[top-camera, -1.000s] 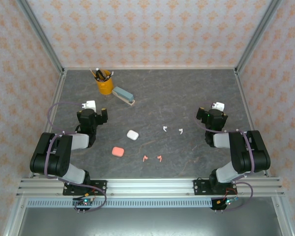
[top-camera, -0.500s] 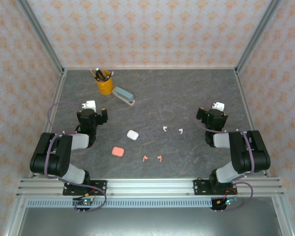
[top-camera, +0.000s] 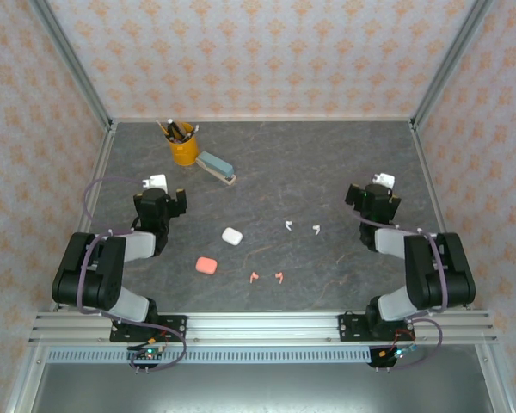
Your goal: Insert the wireless bluetooth earbuds into the charging case
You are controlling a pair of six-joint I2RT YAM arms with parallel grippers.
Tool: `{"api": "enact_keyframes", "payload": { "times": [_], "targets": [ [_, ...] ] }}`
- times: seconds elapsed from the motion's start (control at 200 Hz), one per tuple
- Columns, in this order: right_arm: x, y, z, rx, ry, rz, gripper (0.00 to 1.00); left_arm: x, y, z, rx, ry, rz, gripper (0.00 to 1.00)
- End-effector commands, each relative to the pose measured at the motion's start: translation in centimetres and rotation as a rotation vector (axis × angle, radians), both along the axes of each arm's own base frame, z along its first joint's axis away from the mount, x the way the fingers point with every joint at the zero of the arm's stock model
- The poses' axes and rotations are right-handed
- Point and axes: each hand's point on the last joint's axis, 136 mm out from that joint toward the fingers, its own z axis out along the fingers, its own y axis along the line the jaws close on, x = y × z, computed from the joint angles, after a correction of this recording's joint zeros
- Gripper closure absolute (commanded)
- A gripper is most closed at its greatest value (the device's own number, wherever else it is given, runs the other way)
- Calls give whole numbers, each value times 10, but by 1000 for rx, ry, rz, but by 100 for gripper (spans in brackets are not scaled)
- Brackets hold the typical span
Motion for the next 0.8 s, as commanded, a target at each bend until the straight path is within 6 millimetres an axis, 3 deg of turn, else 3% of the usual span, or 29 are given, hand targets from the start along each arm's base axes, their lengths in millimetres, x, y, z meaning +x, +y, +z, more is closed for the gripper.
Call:
{"api": "enact_keyframes", "payload": {
  "times": [0.0,0.175,0.31,0.385,0.505,0.606,0.796],
  "targets": [
    [2,-11,49,31,-14,-87,0,9,10,37,23,10,72,2],
    [-5,-13,70,197,89,-219,0,2,10,71,-44,39,116,2],
    [-6,6,70,304,222,-182,0,-12,6,100,-165,30,180,2],
    [-9,26,70,394,269,-109,0,-20,0,112,-234,50,200,2],
    [-22,67,73,553,326,6,0,-33,-17,114,-312,104,194,2],
    [-40,94,74,558,383,28,0,-43,-31,112,-351,126,193,2],
    [-78,164,62,546,506,71,1,-52,-47,97,-486,166,229,1]
  ]
}}
